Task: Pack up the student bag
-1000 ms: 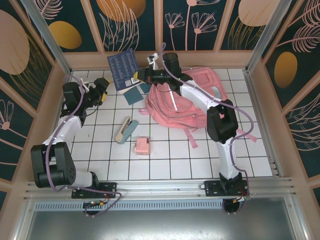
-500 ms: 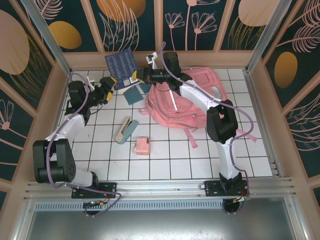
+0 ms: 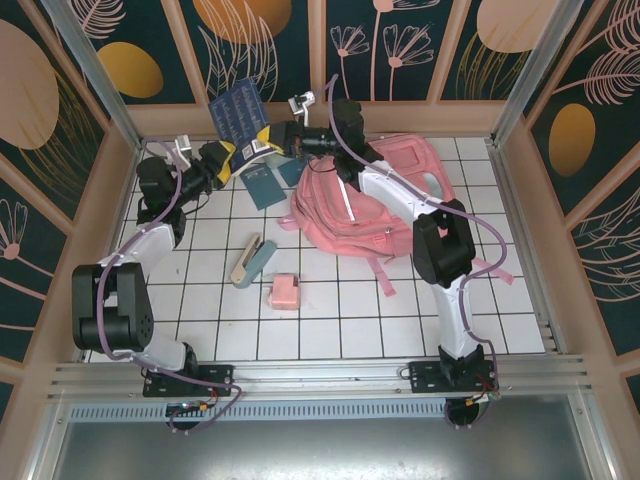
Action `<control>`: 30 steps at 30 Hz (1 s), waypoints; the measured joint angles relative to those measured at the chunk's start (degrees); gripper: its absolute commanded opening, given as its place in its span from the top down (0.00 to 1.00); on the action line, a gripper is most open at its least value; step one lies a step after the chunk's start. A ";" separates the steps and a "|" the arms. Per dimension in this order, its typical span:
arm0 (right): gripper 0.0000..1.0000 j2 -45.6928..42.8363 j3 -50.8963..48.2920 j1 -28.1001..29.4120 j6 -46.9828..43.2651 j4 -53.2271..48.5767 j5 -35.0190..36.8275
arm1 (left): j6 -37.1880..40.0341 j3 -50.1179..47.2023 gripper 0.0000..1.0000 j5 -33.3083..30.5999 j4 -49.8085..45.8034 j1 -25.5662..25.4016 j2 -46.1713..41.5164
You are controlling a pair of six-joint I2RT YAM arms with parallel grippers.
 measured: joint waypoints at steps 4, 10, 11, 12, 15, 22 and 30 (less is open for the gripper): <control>1.00 0.02 -0.50 -0.02 2.51 3.32 -0.59 | -3.96 0.00 0.50 0.22 5.14 0.00 0.17; 1.00 0.07 -1.92 -0.02 3.89 5.03 -1.20 | -7.50 0.00 0.46 0.87 9.51 0.00 0.24; 1.00 0.07 -1.97 -0.02 4.02 5.14 -1.31 | -7.72 0.00 0.49 1.07 9.70 0.00 0.31; 1.00 0.07 -1.99 -0.02 4.09 5.18 -1.38 | -8.02 0.00 0.55 1.14 9.94 0.00 0.39; 1.00 0.09 -1.99 -0.04 4.20 5.35 -1.40 | -9.20 0.00 0.78 1.22 10.86 0.00 0.44; 0.75 0.11 -3.17 -0.81 1.42 2.86 -1.42 | -10.27 0.00 1.00 1.01 11.96 -0.15 0.07; 0.61 -0.87 -2.67 -1.66 -21.73 -22.95 10.19 | -3.43 0.96 1.00 -0.04 -0.72 -0.31 -1.14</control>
